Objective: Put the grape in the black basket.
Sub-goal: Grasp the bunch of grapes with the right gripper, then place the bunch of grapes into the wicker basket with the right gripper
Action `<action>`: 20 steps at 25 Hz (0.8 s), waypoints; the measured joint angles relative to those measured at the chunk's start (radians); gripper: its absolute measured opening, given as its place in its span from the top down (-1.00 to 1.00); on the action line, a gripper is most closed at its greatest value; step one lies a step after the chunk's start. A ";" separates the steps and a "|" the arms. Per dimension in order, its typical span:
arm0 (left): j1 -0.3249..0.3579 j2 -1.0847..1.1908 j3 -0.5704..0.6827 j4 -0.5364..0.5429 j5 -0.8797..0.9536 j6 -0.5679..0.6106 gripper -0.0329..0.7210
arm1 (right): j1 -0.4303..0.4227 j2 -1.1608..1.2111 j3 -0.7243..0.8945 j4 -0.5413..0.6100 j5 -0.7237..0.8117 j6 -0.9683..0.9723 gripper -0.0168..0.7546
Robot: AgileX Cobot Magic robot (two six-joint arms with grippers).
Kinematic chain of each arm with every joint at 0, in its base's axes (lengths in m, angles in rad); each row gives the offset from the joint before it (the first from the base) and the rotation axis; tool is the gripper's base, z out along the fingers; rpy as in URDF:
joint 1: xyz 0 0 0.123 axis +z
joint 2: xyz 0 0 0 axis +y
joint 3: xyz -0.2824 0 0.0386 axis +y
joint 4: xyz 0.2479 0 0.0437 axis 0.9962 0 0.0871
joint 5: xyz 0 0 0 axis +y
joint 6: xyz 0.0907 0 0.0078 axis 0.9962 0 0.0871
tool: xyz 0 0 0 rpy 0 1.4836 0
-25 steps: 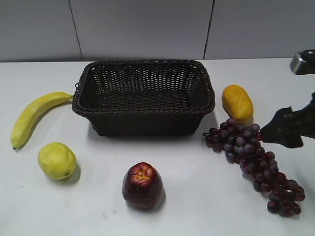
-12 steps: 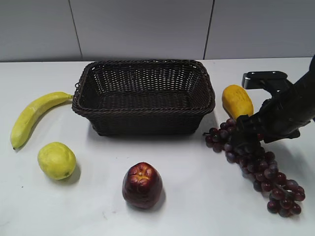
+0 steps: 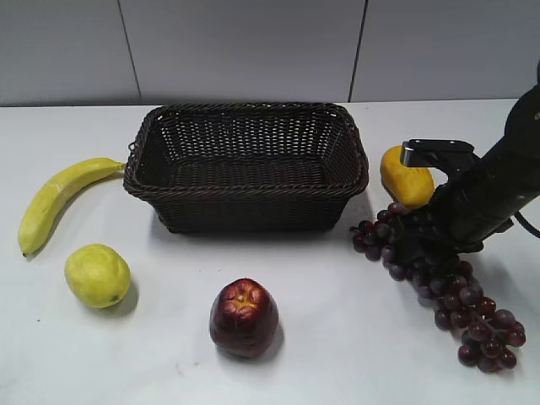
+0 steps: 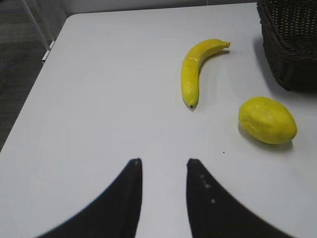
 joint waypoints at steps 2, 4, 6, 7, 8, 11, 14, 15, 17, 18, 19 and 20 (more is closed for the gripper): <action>0.000 0.000 0.000 0.000 0.000 0.000 0.30 | 0.000 -0.010 0.000 -0.007 0.002 0.000 0.16; 0.000 0.000 0.000 0.000 0.000 0.000 0.30 | 0.000 -0.031 0.002 -0.020 0.007 0.000 0.17; 0.000 0.000 0.000 0.000 0.000 0.000 0.30 | 0.000 -0.076 0.002 -0.027 0.011 0.000 0.18; 0.000 0.000 0.000 0.000 0.000 0.000 0.30 | 0.000 -0.101 0.002 -0.031 0.013 0.000 0.18; 0.000 0.000 0.000 0.000 0.000 0.000 0.31 | 0.000 -0.133 0.002 -0.033 0.017 0.000 0.18; 0.000 0.000 0.000 0.000 0.000 0.000 0.31 | 0.000 -0.237 0.002 -0.039 0.032 -0.001 0.18; 0.000 0.000 0.000 0.000 0.000 0.000 0.31 | 0.000 -0.348 0.002 -0.042 0.043 -0.001 0.19; 0.000 0.000 0.000 0.000 0.000 0.000 0.31 | 0.000 -0.386 0.002 -0.043 0.049 -0.001 0.19; 0.000 0.000 0.000 0.000 0.000 0.000 0.31 | 0.000 -0.465 0.002 -0.043 0.057 -0.001 0.19; 0.000 0.000 0.000 0.000 0.000 0.000 0.31 | 0.000 -0.498 0.002 -0.043 0.064 -0.001 0.20; 0.000 0.000 0.000 0.000 0.000 0.000 0.31 | 0.000 -0.534 0.002 -0.043 0.068 -0.001 0.20; 0.000 0.000 0.000 0.000 0.000 0.000 0.31 | 0.000 -0.567 0.002 -0.044 0.070 -0.001 0.20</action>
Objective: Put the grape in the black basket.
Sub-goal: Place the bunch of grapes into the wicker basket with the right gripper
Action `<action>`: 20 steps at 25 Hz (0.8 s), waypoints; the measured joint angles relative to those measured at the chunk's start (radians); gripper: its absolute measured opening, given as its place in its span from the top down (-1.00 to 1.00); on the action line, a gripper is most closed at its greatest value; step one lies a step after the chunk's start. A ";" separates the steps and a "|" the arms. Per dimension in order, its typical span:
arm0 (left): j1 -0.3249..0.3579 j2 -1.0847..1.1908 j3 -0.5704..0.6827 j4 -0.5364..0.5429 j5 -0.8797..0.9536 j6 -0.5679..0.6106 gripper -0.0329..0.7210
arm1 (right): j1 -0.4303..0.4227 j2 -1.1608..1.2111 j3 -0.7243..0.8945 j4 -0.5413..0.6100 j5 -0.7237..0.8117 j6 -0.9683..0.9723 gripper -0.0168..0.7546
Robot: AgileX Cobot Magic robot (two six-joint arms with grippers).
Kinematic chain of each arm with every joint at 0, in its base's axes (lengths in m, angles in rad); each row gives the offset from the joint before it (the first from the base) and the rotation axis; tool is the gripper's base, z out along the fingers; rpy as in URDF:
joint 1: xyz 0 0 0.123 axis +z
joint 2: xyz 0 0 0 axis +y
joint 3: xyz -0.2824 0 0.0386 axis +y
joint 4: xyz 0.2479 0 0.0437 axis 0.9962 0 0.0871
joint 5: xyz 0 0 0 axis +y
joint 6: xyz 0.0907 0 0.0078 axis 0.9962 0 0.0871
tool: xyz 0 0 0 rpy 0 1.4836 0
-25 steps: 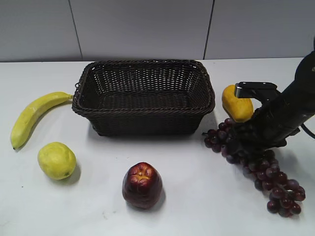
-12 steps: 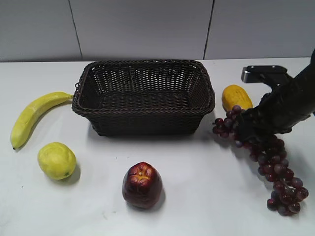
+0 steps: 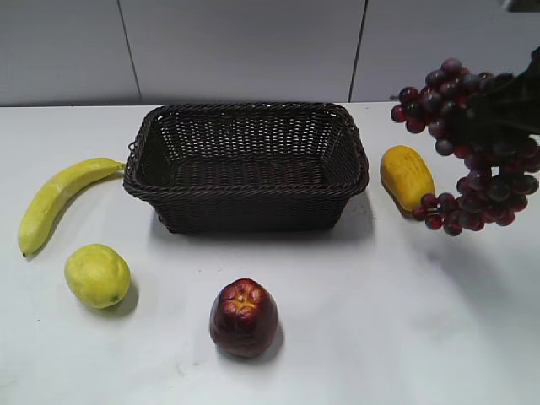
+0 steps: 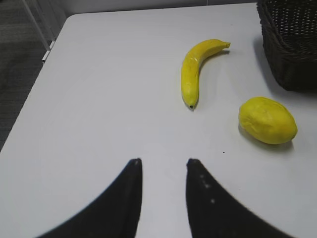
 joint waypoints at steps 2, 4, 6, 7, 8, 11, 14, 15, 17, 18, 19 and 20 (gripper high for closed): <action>0.000 0.000 0.000 0.000 0.000 0.000 0.31 | 0.000 -0.052 0.000 -0.007 0.000 0.000 0.21; 0.000 0.000 0.000 0.000 0.000 0.000 0.31 | 0.000 -0.082 -0.011 -0.020 0.003 -0.001 0.21; 0.000 0.000 0.000 0.000 0.000 0.000 0.31 | 0.000 -0.086 -0.044 -0.026 0.008 -0.005 0.21; 0.000 0.000 0.000 0.000 0.000 0.000 0.31 | 0.000 -0.085 -0.070 -0.026 0.014 -0.007 0.21; 0.000 0.000 0.000 0.000 0.000 0.000 0.31 | 0.000 -0.082 -0.100 -0.026 0.020 -0.009 0.21; 0.000 0.000 0.000 0.000 0.000 0.000 0.31 | 0.000 -0.044 -0.205 -0.025 0.038 -0.014 0.21; 0.000 0.000 0.000 0.000 0.000 0.000 0.31 | 0.026 0.028 -0.316 -0.027 0.056 -0.017 0.21; 0.000 0.000 0.000 0.000 0.000 0.000 0.31 | 0.043 0.051 -0.353 -0.035 0.057 -0.018 0.21; 0.000 0.000 0.000 0.000 0.000 0.000 0.31 | 0.091 0.116 -0.422 -0.046 0.062 -0.020 0.21; 0.000 0.000 0.000 0.000 0.000 0.000 0.31 | 0.114 0.145 -0.460 -0.048 0.063 -0.021 0.21; 0.000 0.000 0.000 0.000 0.000 0.000 0.31 | 0.132 0.182 -0.498 -0.049 0.064 -0.021 0.21; 0.000 0.000 0.000 0.000 0.000 0.000 0.31 | 0.152 0.222 -0.531 -0.051 0.066 -0.021 0.21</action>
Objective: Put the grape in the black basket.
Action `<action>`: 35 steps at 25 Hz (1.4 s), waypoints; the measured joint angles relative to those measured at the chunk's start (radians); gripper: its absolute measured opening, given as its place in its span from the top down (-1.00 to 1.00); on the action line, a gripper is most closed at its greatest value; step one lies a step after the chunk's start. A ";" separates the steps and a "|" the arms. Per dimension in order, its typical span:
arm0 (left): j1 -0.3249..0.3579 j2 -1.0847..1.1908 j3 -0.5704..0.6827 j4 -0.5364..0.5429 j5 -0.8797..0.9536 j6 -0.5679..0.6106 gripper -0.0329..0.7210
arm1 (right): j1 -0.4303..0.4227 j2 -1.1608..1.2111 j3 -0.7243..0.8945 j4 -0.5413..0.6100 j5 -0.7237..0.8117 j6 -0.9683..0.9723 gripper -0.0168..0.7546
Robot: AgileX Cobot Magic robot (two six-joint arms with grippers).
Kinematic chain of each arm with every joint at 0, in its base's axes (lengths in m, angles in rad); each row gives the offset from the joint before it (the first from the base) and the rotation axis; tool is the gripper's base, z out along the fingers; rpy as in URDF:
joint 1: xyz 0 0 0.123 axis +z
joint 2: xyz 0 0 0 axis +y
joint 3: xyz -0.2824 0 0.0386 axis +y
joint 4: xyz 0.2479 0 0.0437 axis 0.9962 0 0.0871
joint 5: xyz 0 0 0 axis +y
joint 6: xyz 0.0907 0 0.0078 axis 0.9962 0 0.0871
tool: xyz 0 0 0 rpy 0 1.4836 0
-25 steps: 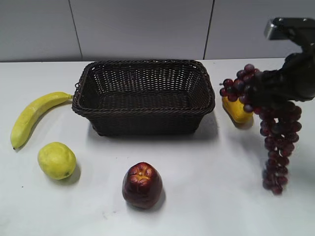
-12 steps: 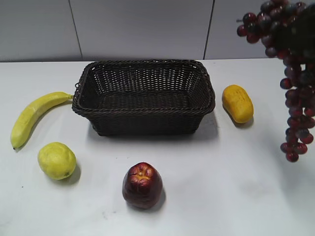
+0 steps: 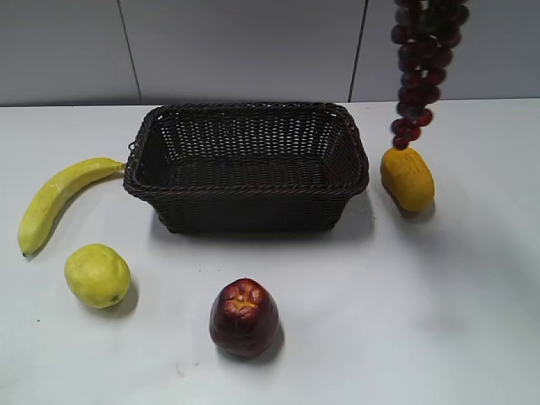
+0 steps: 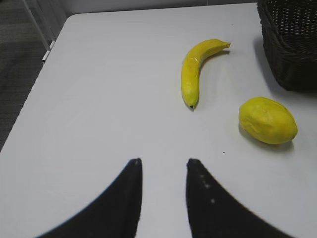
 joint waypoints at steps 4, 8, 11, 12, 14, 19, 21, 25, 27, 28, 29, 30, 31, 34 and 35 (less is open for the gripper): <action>0.000 0.000 0.000 0.000 0.000 0.000 0.31 | 0.059 0.163 -0.135 -0.001 0.000 -0.011 0.23; 0.000 0.000 0.000 0.000 0.000 0.000 0.31 | 0.093 0.323 -0.225 0.000 0.000 -0.022 0.23; 0.000 0.000 0.000 0.000 0.000 0.000 0.31 | 0.103 0.421 -0.242 0.005 0.000 -0.023 0.23; 0.000 0.000 0.000 0.000 0.000 0.000 0.31 | 0.104 0.447 -0.243 0.009 0.000 -0.023 0.23; 0.000 0.000 0.000 0.000 0.000 0.000 0.31 | 0.104 0.503 -0.243 0.012 0.000 -0.023 0.23; 0.000 0.000 0.000 0.000 0.000 0.000 0.31 | 0.104 0.581 -0.243 0.020 0.026 -0.023 0.21; 0.000 0.000 0.000 0.000 0.000 0.000 0.30 | 0.104 0.584 -0.243 0.021 0.037 -0.024 -0.10; 0.000 0.000 0.000 0.000 0.000 0.000 0.30 | 0.104 0.566 -0.251 0.018 0.055 -0.024 -0.64; 0.000 0.000 0.000 0.000 0.000 0.000 0.30 | 0.103 0.533 -0.264 0.005 0.109 -0.024 -0.64; 0.000 0.000 0.000 0.000 0.000 0.000 0.30 | 0.102 0.509 -0.272 -0.004 0.139 -0.022 -0.64; 0.000 0.000 0.000 0.000 0.000 0.000 0.30 | 0.098 0.479 -0.283 -0.018 0.177 -0.015 -0.64; 0.000 0.000 0.000 0.000 0.000 0.000 0.30 | 0.094 0.452 -0.295 -0.032 0.217 0.000 -0.64; 0.000 0.000 0.000 0.000 0.000 0.000 0.30 | 0.088 0.417 -0.307 -0.044 0.257 0.016 -0.64; 0.000 0.000 0.000 0.000 0.000 0.000 0.30 | 0.054 0.309 -0.320 -0.057 0.360 0.064 -0.60; 0.000 0.000 0.000 0.000 0.000 0.000 0.30 | 0.037 0.270 -0.322 -0.061 0.390 0.084 -0.59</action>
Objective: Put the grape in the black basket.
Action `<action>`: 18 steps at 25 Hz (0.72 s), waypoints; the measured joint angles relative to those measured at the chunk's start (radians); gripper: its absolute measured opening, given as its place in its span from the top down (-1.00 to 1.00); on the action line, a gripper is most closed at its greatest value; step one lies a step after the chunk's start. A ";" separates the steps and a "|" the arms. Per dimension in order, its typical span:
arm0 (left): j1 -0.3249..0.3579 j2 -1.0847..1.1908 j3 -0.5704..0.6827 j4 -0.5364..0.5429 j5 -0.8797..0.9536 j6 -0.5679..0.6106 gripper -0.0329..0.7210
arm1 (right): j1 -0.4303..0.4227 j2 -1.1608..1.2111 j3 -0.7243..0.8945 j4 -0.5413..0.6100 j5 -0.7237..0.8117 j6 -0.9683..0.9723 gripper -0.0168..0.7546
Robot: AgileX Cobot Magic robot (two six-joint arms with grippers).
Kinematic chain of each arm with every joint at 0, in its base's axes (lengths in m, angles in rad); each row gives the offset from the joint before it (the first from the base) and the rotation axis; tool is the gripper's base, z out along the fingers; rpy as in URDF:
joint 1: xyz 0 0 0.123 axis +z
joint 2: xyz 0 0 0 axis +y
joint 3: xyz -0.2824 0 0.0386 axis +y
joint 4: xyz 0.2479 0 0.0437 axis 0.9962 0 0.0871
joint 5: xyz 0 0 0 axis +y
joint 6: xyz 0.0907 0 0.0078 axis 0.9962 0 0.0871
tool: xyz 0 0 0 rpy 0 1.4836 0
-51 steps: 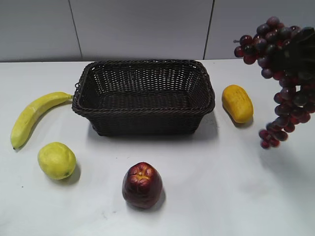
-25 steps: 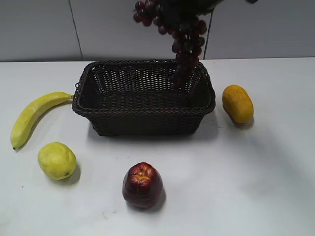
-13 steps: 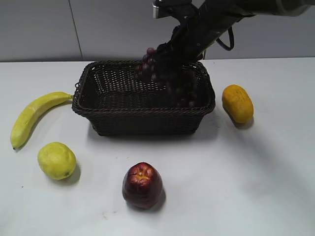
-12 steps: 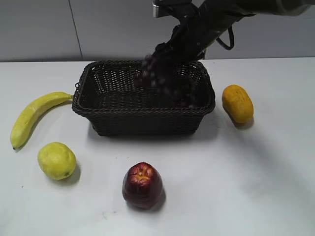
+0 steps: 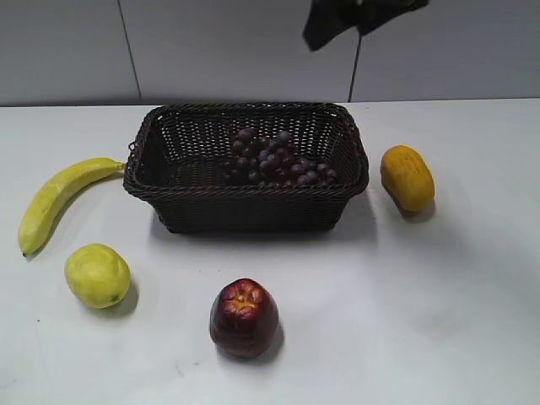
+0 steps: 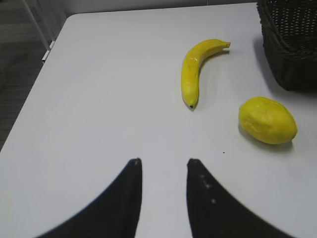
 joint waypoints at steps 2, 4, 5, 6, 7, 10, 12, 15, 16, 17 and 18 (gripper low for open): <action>0.000 0.000 0.000 0.000 0.000 0.000 0.30 | -0.032 -0.070 -0.002 -0.017 0.074 0.040 -0.58; 0.000 0.000 0.000 0.000 0.000 0.000 0.30 | -0.064 -0.137 -0.002 -0.067 0.135 0.077 -0.58; 0.000 0.000 0.000 0.000 0.000 0.000 0.30 | -0.075 -0.162 0.002 -0.101 0.163 0.097 -0.58; 0.000 0.000 0.000 0.000 0.000 0.000 0.30 | -0.088 -0.191 0.017 -0.130 0.181 0.120 -0.58; 0.000 0.000 0.000 0.000 0.000 0.000 0.30 | -0.101 -0.222 0.037 -0.159 0.189 0.140 -0.58; 0.000 0.000 0.000 0.000 0.000 0.000 0.30 | -0.126 -0.316 0.162 -0.217 0.181 0.184 -0.58; 0.000 0.000 0.000 0.000 0.000 0.000 0.30 | -0.129 -0.390 0.269 -0.224 0.157 0.205 -0.58; 0.000 0.000 0.000 0.000 0.000 0.000 0.30 | -0.129 -0.509 0.445 -0.217 0.122 0.243 -0.57; 0.000 0.000 0.000 0.000 0.000 0.000 0.30 | -0.129 -0.554 0.510 -0.215 0.113 0.251 -0.57; 0.000 0.000 0.000 0.000 0.000 0.000 0.30 | -0.129 -0.599 0.573 -0.214 0.105 0.255 -0.57; 0.000 0.000 0.000 0.000 0.000 0.000 0.30 | -0.129 -0.643 0.624 -0.214 0.097 0.258 -0.57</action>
